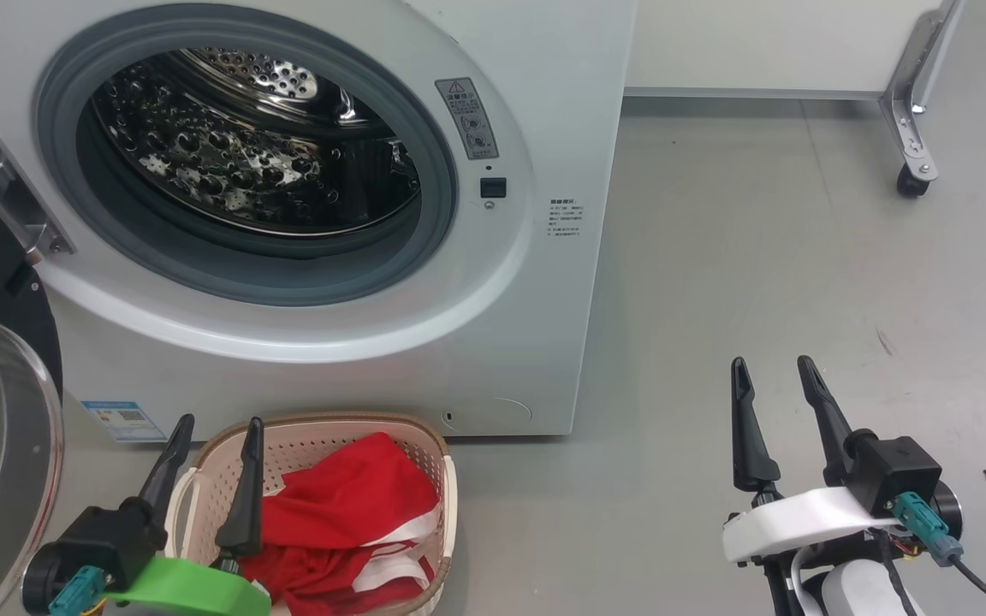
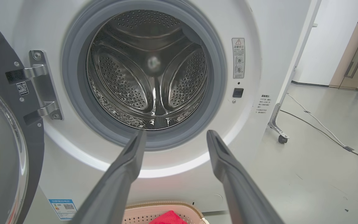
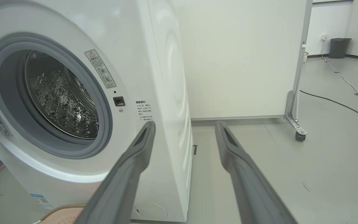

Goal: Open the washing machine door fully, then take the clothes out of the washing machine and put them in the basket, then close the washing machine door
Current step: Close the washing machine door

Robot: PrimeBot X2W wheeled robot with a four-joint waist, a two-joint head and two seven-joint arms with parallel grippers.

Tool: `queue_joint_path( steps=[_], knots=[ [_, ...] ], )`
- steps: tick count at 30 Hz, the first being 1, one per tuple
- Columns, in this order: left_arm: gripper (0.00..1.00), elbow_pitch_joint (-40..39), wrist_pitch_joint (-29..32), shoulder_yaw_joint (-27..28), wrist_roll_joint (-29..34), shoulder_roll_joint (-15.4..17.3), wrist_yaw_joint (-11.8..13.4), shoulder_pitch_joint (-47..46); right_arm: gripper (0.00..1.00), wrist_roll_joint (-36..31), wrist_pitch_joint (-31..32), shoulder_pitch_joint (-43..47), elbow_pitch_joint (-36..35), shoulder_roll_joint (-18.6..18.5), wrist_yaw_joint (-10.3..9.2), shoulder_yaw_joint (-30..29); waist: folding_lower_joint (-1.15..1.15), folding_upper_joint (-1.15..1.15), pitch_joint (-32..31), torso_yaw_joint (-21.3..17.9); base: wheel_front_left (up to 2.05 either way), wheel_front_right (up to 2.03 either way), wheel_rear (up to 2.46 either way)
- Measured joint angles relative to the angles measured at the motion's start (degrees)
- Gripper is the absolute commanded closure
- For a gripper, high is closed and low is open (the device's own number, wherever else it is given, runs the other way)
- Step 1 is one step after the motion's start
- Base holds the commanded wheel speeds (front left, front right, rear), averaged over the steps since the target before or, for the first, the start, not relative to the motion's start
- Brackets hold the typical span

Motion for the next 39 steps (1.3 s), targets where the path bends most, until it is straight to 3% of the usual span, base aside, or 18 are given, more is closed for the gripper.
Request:
queue_joint_path(
  steps=[39],
  knots=[
    [0.0, -1.33, 0.0, -0.53, -0.04, 0.15, 0.0, 0.16, 0.0, 0.0, 0.0, -0.01, 0.63, -0.01, 0.47, 0.18, 0.0, 0.0, 0.67, 0.66, -1.14, 1.14, 0.0]
  ],
)
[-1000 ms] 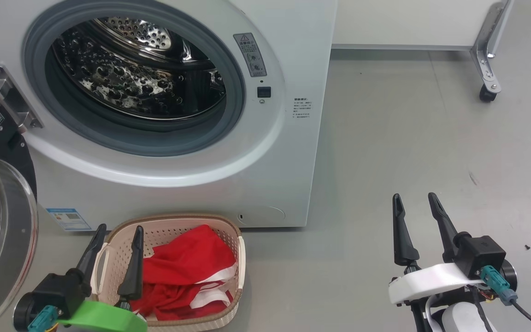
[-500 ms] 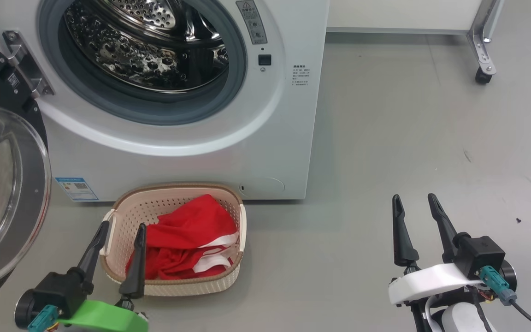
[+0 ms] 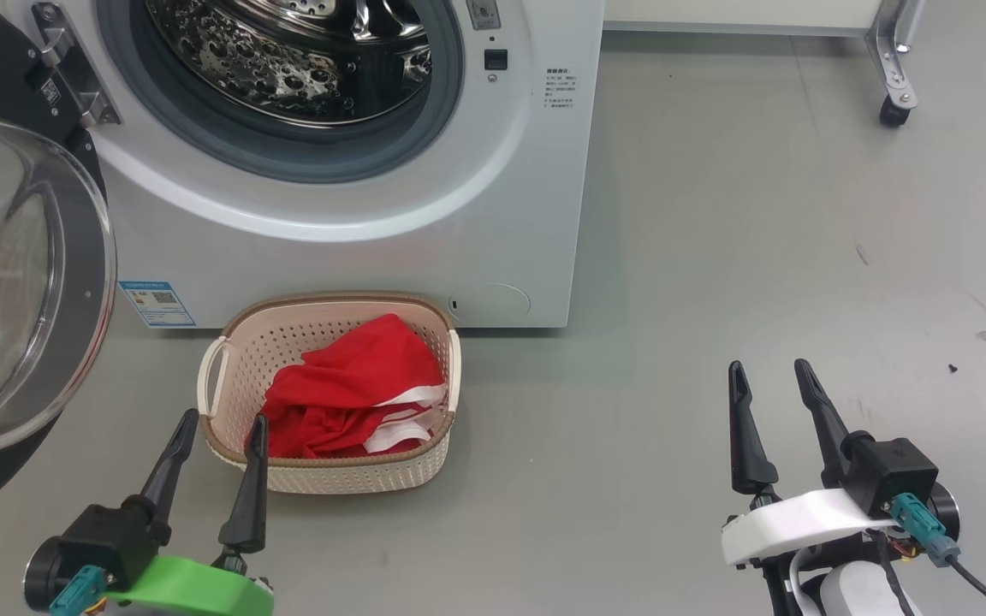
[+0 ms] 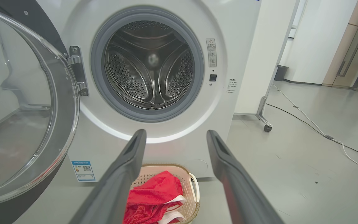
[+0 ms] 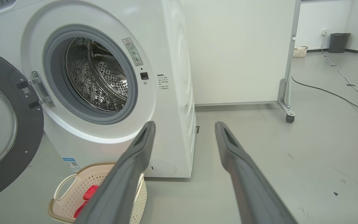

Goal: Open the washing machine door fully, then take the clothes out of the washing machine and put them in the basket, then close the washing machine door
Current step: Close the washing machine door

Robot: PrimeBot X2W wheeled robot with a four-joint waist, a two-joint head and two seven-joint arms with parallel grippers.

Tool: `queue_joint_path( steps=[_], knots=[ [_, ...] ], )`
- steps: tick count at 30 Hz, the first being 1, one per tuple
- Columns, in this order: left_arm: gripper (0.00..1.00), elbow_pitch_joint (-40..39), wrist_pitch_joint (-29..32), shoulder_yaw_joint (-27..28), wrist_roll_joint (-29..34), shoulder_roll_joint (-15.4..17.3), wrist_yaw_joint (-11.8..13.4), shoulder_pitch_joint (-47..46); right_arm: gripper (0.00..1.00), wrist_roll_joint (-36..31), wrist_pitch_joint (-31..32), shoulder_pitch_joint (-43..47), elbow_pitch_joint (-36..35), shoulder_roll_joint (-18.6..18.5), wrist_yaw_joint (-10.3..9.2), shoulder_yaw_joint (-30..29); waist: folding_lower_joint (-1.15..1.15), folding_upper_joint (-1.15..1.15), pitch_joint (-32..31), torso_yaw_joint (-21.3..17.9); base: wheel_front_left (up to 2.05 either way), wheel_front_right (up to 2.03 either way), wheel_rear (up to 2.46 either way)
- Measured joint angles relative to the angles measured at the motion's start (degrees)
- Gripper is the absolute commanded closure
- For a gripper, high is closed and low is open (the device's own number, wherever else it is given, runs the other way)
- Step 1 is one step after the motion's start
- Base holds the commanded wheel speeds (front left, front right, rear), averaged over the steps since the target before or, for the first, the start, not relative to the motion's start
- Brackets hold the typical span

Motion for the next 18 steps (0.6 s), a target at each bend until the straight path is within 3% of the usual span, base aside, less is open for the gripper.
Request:
queue_joint_path(
  steps=[18],
  knots=[
    [0.0, -0.34, 0.0, 0.23, 0.07, 0.05, -0.01, 0.0, 0.0, 0.57, 0.0, -0.02, -0.02, 0.0, -0.02, 0.21, 0.0, 0.0, 0.76, 0.26, -0.44, 0.44, 0.0]
  ],
)
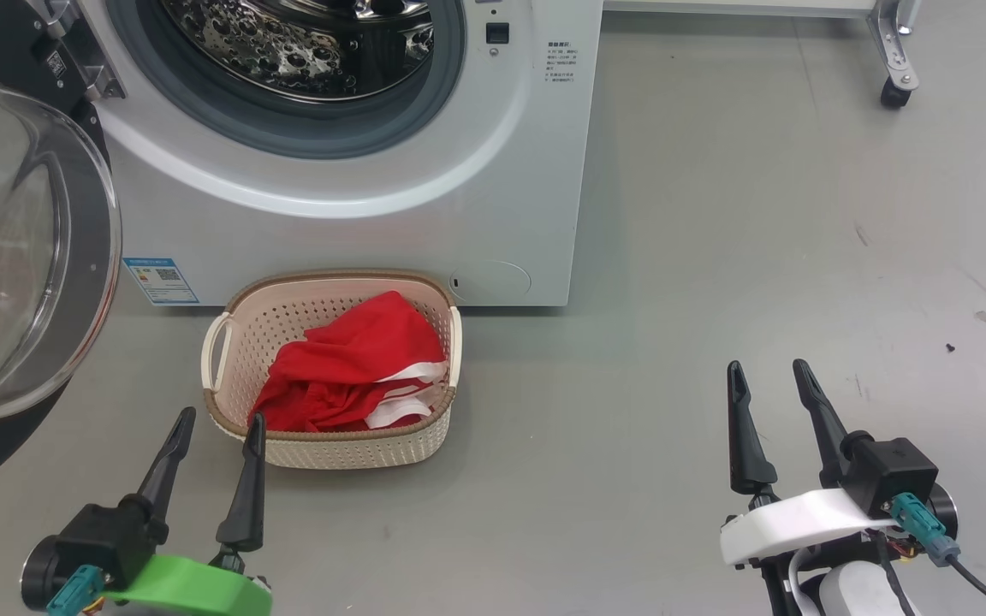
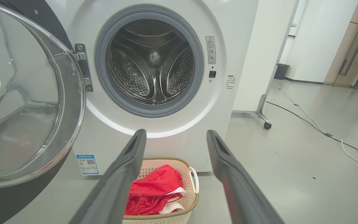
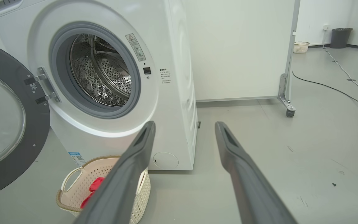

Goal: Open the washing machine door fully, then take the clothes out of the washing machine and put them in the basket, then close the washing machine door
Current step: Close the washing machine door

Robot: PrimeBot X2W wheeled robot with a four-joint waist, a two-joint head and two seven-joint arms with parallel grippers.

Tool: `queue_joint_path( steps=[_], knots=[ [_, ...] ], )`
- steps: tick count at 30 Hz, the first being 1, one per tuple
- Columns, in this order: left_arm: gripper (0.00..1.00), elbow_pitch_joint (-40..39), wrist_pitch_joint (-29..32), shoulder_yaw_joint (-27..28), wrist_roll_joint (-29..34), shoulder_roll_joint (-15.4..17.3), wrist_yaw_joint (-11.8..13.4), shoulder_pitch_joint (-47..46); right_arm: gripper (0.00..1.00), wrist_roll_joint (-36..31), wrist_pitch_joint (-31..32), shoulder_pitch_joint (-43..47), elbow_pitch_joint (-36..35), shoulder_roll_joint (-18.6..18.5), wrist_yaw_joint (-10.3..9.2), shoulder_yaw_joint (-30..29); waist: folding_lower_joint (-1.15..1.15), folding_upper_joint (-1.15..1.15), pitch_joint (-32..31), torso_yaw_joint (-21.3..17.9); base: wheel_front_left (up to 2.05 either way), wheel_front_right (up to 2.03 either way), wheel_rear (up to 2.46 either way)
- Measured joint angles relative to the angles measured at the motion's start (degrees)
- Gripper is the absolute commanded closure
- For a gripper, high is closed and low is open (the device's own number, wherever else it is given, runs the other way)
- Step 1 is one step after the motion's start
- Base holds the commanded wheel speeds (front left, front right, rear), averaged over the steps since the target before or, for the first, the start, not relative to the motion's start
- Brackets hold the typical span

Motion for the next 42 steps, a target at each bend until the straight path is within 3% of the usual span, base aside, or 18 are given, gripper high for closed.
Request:
queue_joint_path(
  steps=[42],
  knots=[
    [0.0, 0.66, 0.0, 0.12, 0.52, -0.05, -0.04, 0.0, 0.0, 0.0, 0.0, -0.05, 0.65, 0.0, -0.05, 0.54, 0.0, 0.0, -0.22, -0.22, 0.0, 0.0, 0.0]
  ],
)
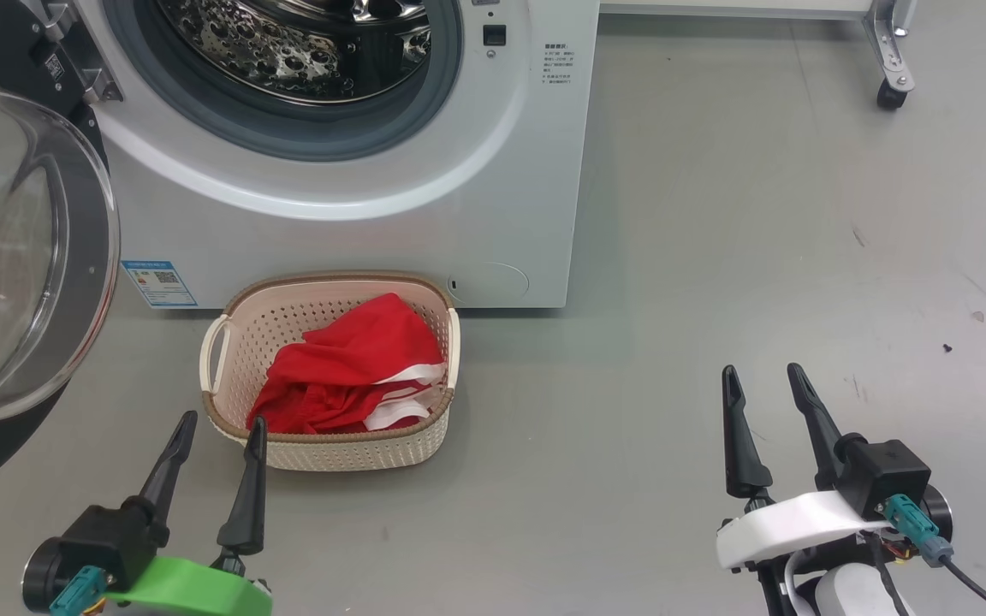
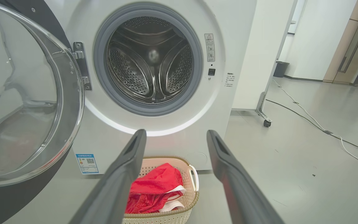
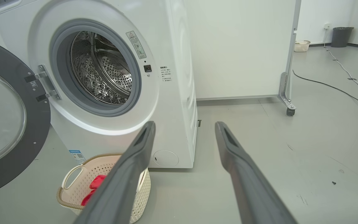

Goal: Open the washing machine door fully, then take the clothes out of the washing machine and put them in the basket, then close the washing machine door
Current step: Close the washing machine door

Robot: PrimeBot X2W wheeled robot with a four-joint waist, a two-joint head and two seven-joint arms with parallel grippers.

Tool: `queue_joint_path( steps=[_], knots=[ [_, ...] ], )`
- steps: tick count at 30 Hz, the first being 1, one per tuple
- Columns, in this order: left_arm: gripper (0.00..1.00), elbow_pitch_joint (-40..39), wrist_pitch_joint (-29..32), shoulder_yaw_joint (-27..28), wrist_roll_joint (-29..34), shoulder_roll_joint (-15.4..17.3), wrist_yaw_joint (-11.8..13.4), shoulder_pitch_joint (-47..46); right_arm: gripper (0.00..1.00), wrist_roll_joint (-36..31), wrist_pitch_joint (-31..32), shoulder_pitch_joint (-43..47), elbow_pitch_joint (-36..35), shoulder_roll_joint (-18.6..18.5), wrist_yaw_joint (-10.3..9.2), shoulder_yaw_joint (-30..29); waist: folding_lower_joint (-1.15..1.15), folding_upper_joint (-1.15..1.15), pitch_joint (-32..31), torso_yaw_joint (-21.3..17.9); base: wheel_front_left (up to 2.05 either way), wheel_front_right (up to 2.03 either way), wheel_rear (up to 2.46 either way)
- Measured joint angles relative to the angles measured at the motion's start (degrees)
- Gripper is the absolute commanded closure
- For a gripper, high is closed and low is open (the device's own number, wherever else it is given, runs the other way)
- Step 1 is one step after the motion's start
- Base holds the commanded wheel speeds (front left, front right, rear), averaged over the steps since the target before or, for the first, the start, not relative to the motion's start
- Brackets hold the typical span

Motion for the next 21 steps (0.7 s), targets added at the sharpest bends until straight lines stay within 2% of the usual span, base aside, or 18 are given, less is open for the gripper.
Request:
queue_joint_path(
  steps=[10, 21],
  knots=[
    [0.0, 0.87, 0.0, -1.71, 0.01, -0.03, 0.0, -0.01, 0.0, -0.01, 0.0, 0.01, 0.1, -0.01, 0.07, 0.1, 0.0, 0.0, 0.6, 1.0, 0.0, 0.0, 0.0],
    [0.0, 1.83, 0.0, -2.2, 0.01, -0.43, 0.0, -0.18, 0.0, -0.79, 0.0, -0.2, -0.41, -0.01, 0.19, 0.03, 0.0, 0.0, 2.45, 5.36, 0.0, 0.0, 0.0]
  ],
)
